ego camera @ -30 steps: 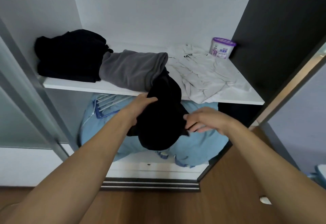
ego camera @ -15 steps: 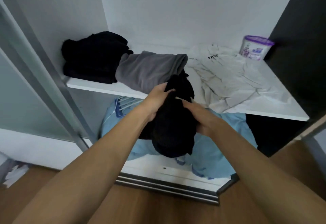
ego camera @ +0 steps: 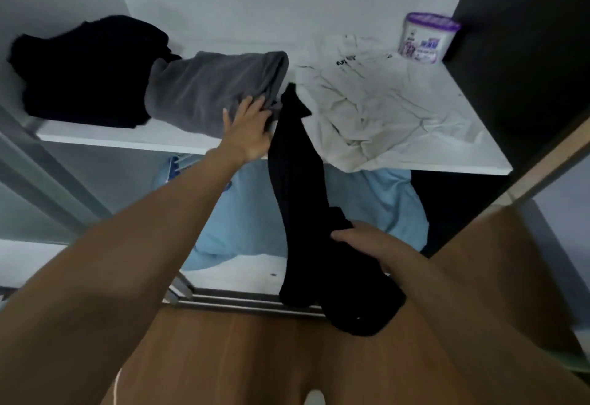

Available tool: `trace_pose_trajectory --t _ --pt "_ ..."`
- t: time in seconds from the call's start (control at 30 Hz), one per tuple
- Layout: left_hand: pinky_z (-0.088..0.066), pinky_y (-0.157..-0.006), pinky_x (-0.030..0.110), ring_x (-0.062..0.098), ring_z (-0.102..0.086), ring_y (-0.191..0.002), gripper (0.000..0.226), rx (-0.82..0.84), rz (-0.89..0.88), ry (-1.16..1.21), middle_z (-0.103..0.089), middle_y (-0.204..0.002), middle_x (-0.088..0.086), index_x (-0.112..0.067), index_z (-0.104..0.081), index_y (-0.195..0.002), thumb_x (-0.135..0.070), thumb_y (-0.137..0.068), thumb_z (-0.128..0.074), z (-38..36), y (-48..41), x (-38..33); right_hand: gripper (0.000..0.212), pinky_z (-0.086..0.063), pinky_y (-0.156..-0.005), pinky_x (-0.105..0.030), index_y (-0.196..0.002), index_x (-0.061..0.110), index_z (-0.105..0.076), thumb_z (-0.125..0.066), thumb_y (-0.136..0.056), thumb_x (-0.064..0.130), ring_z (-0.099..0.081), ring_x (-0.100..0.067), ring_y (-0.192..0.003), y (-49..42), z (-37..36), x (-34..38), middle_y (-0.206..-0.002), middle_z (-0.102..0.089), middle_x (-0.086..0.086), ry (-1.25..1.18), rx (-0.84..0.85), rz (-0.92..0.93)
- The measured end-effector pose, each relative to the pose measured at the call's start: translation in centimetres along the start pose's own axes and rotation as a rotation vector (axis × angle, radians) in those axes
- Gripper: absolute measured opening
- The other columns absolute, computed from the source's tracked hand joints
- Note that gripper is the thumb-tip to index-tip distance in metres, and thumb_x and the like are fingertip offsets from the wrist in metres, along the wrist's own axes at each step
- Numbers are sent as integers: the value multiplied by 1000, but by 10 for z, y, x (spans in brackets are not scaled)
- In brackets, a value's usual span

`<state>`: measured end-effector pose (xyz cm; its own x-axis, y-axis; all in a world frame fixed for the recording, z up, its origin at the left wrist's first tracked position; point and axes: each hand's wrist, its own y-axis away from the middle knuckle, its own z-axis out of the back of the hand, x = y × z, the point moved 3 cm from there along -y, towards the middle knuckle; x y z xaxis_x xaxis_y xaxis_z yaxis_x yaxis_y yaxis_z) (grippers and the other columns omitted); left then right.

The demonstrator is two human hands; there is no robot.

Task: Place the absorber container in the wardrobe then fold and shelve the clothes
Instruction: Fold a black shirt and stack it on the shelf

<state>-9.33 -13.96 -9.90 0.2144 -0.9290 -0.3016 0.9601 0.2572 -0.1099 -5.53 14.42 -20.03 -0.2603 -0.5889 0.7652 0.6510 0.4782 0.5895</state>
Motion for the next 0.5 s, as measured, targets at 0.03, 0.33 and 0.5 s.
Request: trace_pose_trajectory --t 0.03,0.33,0.5 --pt "8 -119 62 21 3 -154 56 32 7 3 -9 -168 -1 -16 -42 -147 -14 -92 -50 3 -5 -1 34 -50 -66 -15 -119 27 -57 -64 -89 40 -68 -9 -87 6 -3 -12 -106 -69 4 71 19 -38" --pt "-21 -121 46 32 -30 -146 58 -139 -289 405 -34 -156 16 -4 -50 -139 1 -82 -57 -31 110 -18 26 -55 -72 -18 -108 26 -69 -67 -82 26 -73 -13 -87 56 -54 -34 -88 -76 4 -189 -227 102" --pt "-41 -112 38 21 -55 -127 47 368 -23 919 -58 -136 6 -18 -49 -140 -10 -95 -61 -71 216 25 33 -58 -67 -28 -104 16 -69 -66 -73 24 -75 -21 -83 85 -97 17 -85 -76 -4 -443 -275 259"
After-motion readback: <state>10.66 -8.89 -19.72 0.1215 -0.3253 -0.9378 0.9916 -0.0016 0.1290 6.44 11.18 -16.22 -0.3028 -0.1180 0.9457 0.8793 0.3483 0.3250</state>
